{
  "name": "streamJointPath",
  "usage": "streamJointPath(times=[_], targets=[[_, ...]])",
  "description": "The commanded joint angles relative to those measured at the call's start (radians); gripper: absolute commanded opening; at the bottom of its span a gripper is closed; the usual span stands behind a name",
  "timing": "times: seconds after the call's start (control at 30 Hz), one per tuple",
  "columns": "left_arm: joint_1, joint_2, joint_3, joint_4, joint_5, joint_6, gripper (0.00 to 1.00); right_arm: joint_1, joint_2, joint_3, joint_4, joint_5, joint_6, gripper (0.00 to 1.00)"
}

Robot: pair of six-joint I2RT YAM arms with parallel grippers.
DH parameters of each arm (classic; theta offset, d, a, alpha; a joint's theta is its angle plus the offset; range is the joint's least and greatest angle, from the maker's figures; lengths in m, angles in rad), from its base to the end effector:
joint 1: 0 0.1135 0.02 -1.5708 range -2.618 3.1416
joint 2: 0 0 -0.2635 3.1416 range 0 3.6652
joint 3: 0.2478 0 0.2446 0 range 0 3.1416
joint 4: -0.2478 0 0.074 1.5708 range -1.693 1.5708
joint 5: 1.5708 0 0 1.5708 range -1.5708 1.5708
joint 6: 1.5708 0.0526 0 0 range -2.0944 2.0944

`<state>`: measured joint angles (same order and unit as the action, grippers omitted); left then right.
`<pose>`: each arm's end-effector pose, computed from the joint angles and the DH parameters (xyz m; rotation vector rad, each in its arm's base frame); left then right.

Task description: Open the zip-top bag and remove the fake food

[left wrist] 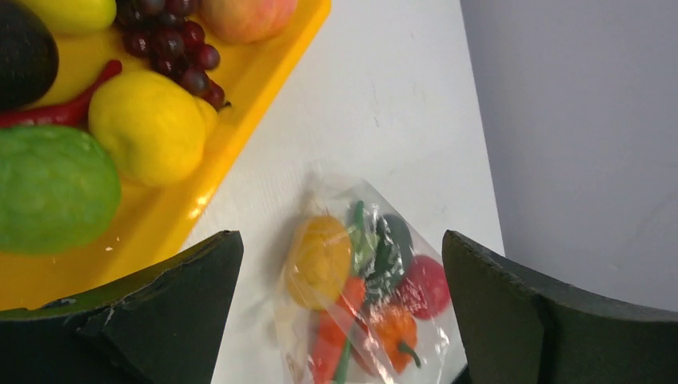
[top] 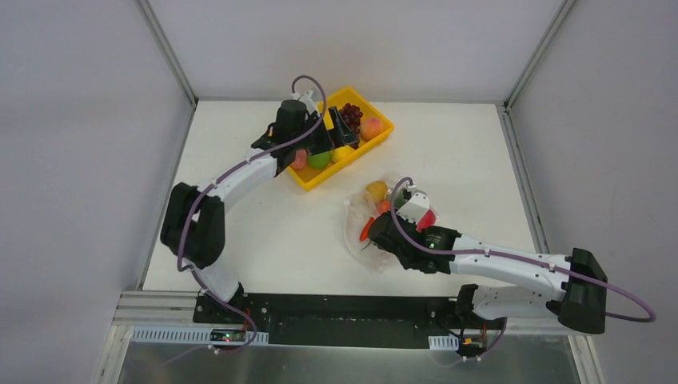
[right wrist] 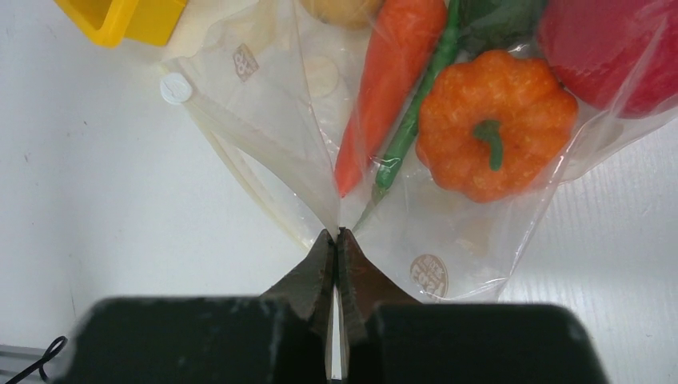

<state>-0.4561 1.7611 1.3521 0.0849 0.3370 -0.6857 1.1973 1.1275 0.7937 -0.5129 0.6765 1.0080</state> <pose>0.3770 -0.2043 0.2936 0.0140 2.0299 -1.0713 0.1134 0.1992 0.2444 0.0840 2.2213 0.3950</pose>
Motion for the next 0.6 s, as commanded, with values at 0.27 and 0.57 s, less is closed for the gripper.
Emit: streamJointPath(times=[0.27,0.57], targets=[[-0.092,-0.398,-0.498,0.232,0.115,-0.093,0.99,-0.001,-0.046,0.059,-0.036,0.062,-0.046,0.0],[-0.367,-0.593,-0.684,0.14,-0.152,0.052,0.73,-0.001,-0.059,0.044,-0.016,0.044,-0.036,0.0]])
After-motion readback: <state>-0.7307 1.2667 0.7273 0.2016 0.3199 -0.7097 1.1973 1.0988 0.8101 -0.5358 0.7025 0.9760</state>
